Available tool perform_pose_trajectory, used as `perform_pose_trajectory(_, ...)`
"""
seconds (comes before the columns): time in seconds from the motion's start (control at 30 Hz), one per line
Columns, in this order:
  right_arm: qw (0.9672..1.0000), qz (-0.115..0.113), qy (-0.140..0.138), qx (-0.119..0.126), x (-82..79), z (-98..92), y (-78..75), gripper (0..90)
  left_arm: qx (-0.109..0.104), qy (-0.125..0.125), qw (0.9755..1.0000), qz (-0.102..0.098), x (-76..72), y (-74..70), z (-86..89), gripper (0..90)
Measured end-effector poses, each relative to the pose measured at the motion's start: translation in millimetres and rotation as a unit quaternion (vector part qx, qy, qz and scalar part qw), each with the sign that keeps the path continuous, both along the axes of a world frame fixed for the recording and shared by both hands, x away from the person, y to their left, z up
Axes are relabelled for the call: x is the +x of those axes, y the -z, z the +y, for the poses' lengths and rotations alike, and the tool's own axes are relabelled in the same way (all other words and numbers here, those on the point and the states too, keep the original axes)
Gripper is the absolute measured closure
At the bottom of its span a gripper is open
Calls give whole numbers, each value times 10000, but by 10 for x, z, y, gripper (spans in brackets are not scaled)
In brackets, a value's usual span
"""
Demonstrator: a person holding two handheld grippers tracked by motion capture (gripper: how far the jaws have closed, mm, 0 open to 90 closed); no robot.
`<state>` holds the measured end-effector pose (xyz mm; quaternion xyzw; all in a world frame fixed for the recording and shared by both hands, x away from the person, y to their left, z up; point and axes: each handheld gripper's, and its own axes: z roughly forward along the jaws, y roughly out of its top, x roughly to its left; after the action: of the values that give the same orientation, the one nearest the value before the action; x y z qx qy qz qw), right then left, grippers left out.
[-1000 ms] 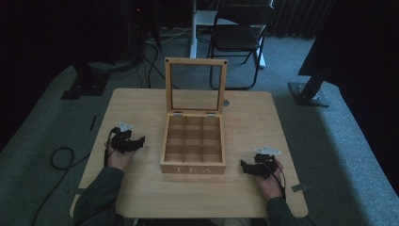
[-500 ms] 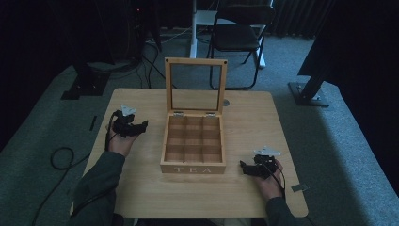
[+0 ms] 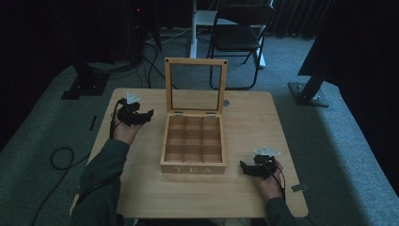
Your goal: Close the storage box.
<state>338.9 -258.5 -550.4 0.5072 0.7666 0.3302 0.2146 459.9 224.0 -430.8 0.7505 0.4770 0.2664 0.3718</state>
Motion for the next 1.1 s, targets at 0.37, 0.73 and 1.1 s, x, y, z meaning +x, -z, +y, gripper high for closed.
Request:
perform_pose_trajectory(0.37, 10000, 1, 54, -1, -15, 0, 0, 125, -18, 243, 9997, -84, 168, -145, -133, 329)
perform_pose_trajectory(0.73, 10000, -1, 51, -1, -14, -1, 1, 125, -69, 349, 9994, -27, 333, -218, -244, 328)
perform_pose_trajectory(1.1, 10000, 1, 53, -1, -15, -1, 0, 125, -359, 435, 9984, 80, 482, -221, -305, 316)
